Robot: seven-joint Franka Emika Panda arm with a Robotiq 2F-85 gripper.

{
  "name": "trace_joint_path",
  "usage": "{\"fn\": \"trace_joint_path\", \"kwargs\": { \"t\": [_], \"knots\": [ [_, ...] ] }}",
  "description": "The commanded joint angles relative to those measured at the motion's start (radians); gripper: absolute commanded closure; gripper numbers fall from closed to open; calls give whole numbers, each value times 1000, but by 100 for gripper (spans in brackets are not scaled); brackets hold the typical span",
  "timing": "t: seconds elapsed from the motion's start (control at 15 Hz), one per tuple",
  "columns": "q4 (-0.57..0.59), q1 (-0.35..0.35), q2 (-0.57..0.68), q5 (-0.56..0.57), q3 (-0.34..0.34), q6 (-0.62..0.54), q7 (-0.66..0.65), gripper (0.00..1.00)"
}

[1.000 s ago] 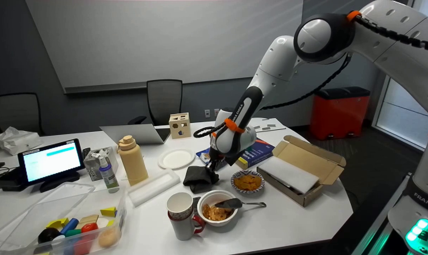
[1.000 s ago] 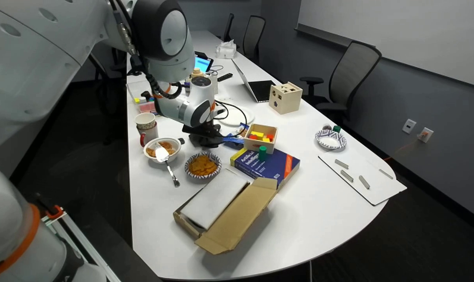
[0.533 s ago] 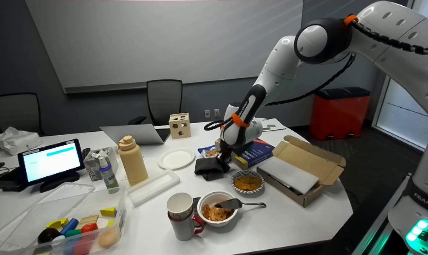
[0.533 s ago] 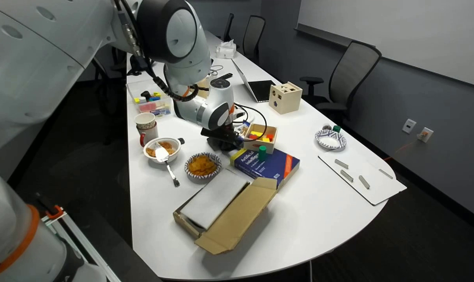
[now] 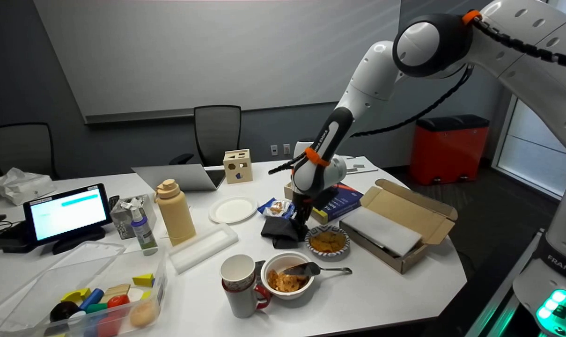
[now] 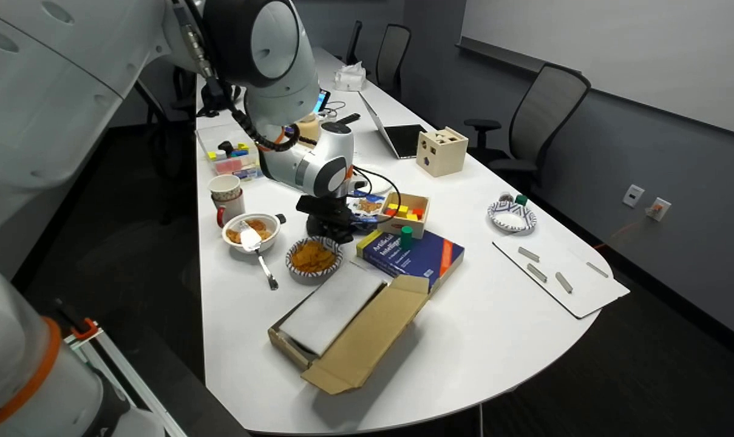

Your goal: Use the black towel to wipe the table

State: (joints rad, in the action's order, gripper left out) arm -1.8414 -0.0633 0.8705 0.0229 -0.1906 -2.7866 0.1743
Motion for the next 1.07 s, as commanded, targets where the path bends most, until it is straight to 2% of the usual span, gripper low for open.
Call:
{"fn": "trace_joint_path", "kwargs": {
  "t": [0.0, 0.53, 1.0],
  "knots": [
    [-36, -7, -29, -23, -51, 29, -10, 99],
    [-25, -15, -3, -8, -142, -5, 70, 99],
    [64, 5, 39, 8, -110, -64, 121, 99]
  ]
}}
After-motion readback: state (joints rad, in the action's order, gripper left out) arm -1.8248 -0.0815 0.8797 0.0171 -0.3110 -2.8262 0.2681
